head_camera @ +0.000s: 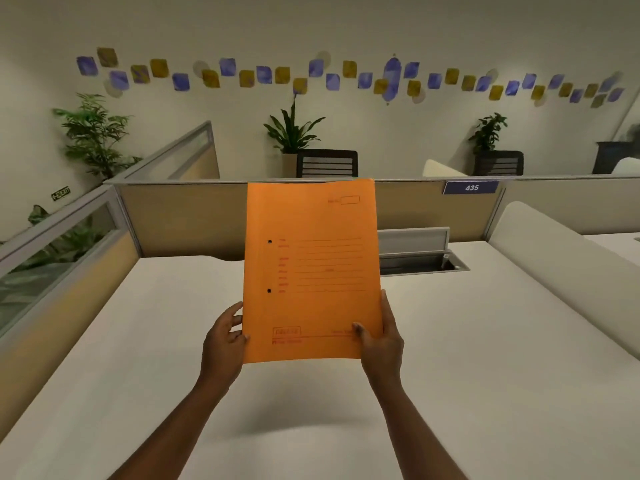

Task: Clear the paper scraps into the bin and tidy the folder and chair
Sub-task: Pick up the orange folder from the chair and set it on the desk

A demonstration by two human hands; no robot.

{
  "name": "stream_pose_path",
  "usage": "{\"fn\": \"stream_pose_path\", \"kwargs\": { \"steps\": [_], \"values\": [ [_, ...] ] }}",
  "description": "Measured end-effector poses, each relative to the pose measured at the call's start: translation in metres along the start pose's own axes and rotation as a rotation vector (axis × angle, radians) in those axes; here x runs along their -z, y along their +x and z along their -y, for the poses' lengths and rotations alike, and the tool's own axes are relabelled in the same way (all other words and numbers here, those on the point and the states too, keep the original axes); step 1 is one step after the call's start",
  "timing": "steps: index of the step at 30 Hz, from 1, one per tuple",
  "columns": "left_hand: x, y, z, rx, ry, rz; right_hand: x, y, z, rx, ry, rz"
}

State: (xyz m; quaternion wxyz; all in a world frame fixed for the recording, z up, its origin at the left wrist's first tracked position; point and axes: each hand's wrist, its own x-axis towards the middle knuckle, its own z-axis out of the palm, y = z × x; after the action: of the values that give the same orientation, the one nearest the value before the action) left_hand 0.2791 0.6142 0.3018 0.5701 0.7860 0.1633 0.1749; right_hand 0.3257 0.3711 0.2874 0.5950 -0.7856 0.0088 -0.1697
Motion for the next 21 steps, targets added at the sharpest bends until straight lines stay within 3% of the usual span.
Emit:
{"fn": "stream_pose_path", "kwargs": {
  "steps": [12, 21],
  "values": [
    [-0.06, 0.128, 0.049, 0.219, 0.149, -0.154, -0.081, 0.118, -0.062, -0.181, -0.084, 0.148],
    [-0.092, 0.186, 0.098, 0.314, 0.31, -0.147, -0.131, 0.175, -0.114, -0.291, -0.201, 0.311]
  ]
}}
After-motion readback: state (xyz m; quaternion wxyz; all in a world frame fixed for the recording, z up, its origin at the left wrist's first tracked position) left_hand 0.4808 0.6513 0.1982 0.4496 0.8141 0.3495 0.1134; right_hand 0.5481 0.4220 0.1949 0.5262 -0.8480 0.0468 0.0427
